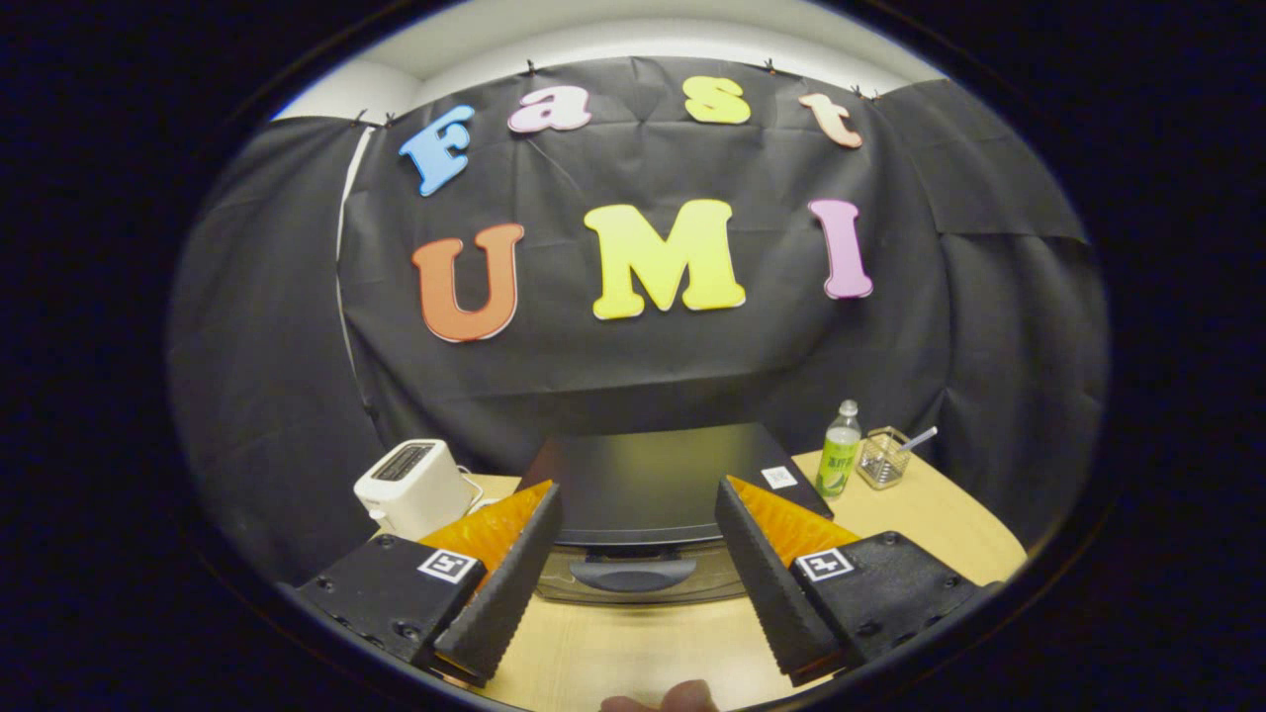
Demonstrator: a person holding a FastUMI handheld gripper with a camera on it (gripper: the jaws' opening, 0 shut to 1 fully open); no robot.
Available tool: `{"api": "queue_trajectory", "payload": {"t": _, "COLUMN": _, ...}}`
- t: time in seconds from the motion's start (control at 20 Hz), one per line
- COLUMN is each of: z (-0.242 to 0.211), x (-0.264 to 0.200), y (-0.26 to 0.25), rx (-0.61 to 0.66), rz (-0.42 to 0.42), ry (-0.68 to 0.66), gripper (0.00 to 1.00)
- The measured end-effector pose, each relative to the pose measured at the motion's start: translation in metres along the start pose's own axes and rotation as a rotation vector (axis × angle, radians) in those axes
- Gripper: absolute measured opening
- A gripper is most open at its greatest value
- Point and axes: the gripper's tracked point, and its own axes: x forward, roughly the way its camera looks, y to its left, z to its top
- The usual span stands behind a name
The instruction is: Open the toaster oven, put the food inside, and close the toaster oven door.
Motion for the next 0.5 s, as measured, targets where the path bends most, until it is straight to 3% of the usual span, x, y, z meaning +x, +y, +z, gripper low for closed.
{"api": "queue_trajectory", "payload": {"t": 0.2, "z": -0.045, "x": 0.048, "y": -0.002, "rx": -0.041, "rz": -0.031, "ry": 0.106, "gripper": 1.00}}
{"api": "queue_trajectory", "payload": {"t": 0.5, "z": -0.084, "x": 0.067, "y": -0.006, "rx": -0.028, "rz": -0.061, "ry": 0.193, "gripper": 1.00}}
